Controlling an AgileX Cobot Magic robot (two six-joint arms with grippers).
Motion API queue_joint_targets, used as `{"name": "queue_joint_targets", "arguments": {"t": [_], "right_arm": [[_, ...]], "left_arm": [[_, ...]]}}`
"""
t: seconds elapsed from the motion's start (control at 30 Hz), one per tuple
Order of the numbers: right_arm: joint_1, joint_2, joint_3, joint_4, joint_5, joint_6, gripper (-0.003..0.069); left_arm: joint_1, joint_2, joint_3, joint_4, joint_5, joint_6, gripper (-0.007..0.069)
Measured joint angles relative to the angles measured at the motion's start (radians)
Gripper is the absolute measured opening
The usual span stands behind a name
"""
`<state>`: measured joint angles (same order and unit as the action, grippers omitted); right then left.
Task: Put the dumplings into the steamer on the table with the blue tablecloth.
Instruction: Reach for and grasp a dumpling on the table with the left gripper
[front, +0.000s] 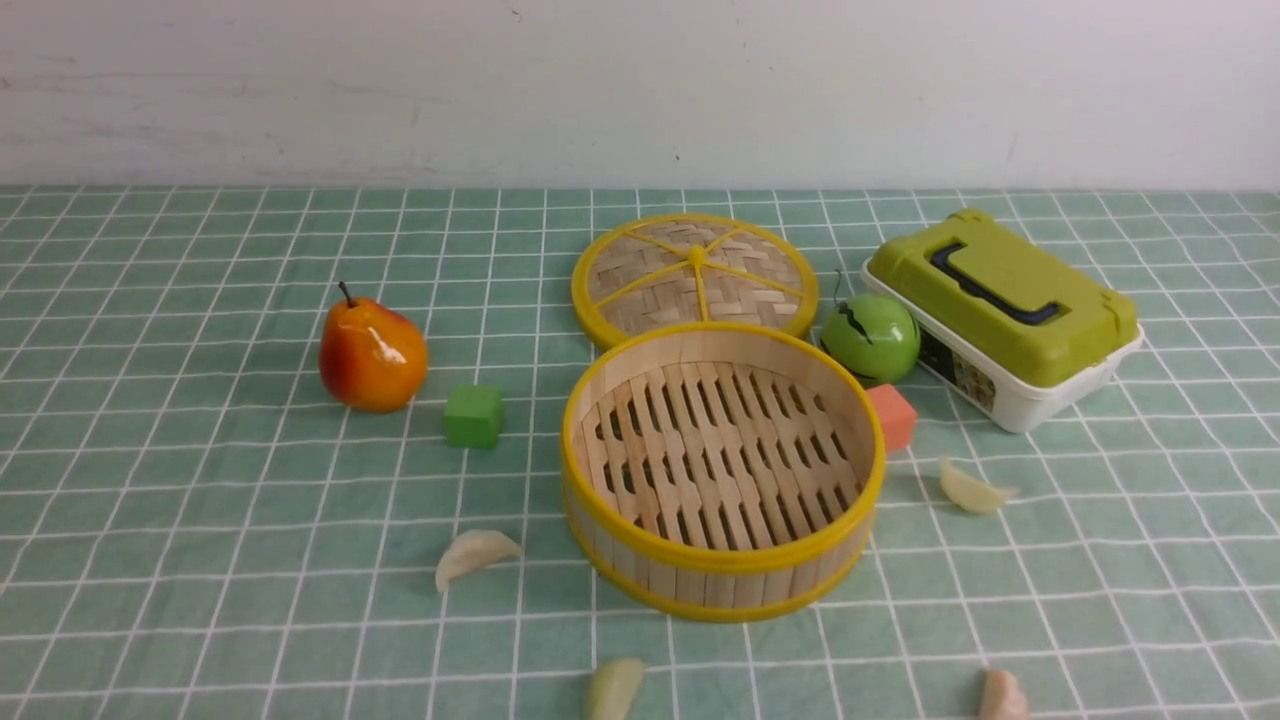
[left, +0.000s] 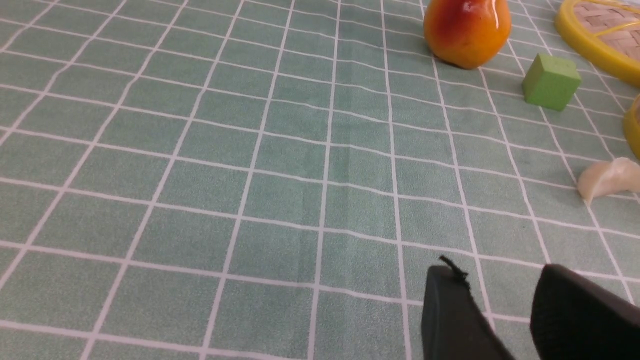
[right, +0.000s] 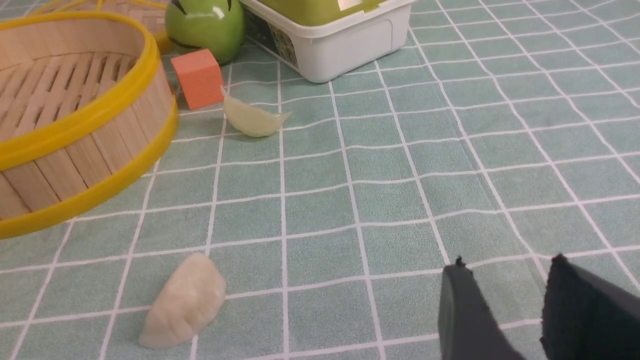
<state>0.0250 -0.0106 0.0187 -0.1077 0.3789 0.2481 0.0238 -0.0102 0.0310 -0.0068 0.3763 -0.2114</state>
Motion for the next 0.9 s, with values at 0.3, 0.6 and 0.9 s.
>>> {"name": "queue_joint_targets", "arguments": {"t": [0.3,0.6,0.9], "right_arm": [[0.000,0.000,0.000,-0.001,-0.004,0.000,0.0240],[0.000,0.000,0.008,-0.001,-0.059,0.000,0.0240],[0.000,0.000,0.008,-0.001,-0.063,0.000,0.0240]], "left_arm": [[0.000,0.000,0.000,0.000,0.000,0.000,0.0237],[0.000,0.000,0.000,0.000,0.000,0.000,0.0237],[0.000,0.000,0.000,-0.049,-0.033,0.000,0.0237]]}}
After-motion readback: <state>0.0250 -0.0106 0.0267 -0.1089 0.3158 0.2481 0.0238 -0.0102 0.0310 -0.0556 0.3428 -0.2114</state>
